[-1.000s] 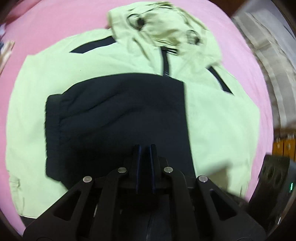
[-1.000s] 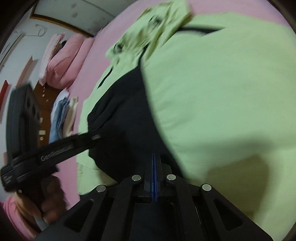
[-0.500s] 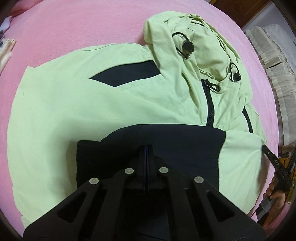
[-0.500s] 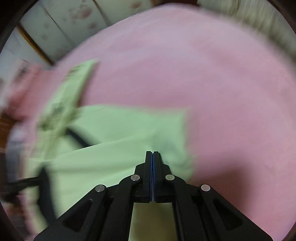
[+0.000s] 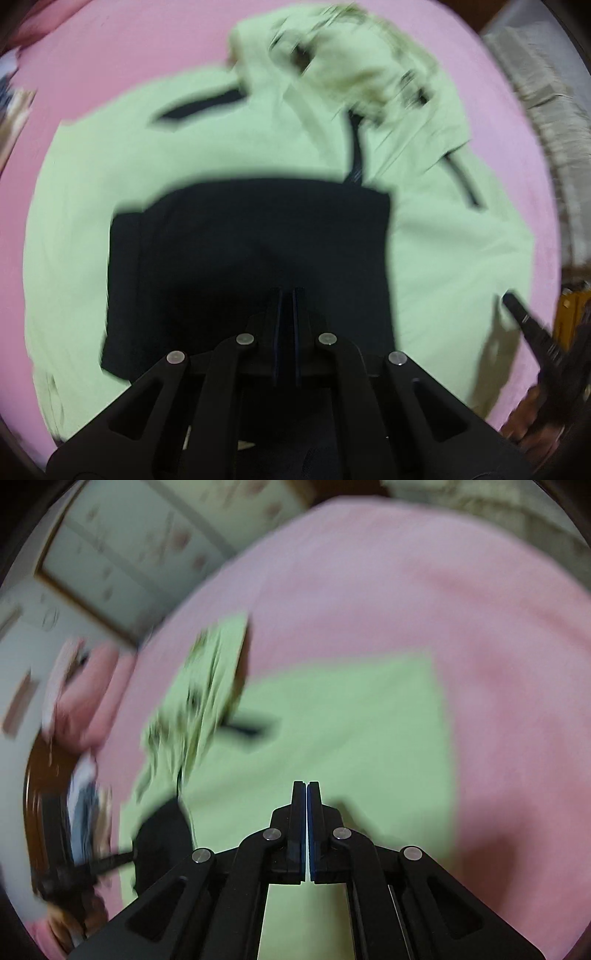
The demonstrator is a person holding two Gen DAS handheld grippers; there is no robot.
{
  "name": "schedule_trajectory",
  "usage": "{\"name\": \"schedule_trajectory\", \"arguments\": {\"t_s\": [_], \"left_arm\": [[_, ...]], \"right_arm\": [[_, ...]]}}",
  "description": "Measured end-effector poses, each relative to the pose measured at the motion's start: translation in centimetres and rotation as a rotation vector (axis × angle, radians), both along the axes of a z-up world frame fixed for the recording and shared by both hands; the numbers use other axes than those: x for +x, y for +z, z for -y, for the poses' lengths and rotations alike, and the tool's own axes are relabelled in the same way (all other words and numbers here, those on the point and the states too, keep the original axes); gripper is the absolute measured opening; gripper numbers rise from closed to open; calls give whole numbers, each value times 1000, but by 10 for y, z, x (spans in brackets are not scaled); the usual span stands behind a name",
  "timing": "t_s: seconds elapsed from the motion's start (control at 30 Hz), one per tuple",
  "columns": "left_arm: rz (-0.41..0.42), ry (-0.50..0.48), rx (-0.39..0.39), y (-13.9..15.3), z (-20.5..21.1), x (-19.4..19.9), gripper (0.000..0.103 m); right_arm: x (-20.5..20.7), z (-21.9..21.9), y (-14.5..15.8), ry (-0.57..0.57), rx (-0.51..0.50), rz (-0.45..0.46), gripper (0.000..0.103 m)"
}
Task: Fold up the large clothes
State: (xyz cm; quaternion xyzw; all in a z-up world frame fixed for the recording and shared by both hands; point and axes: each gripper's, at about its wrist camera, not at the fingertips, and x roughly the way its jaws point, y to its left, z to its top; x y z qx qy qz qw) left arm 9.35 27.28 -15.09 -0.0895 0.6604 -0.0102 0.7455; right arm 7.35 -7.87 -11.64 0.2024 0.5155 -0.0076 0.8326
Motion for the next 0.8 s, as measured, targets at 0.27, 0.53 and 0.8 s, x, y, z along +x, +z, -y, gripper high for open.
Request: {"name": "schedule_trajectory", "arguments": {"t_s": [0.27,0.53,0.8], "left_arm": [[13,51,128,-15,-33,-15,2],[-3,45,185,-6,-54,-4,2],[19,79,117,55,-67,-55,64]], "right_arm": [[-16,3,-9,-100,-272,-55,0],[-42,49,16,-255,-435,-142,0],[-102,72,72,-300,-168,-164,23]]}}
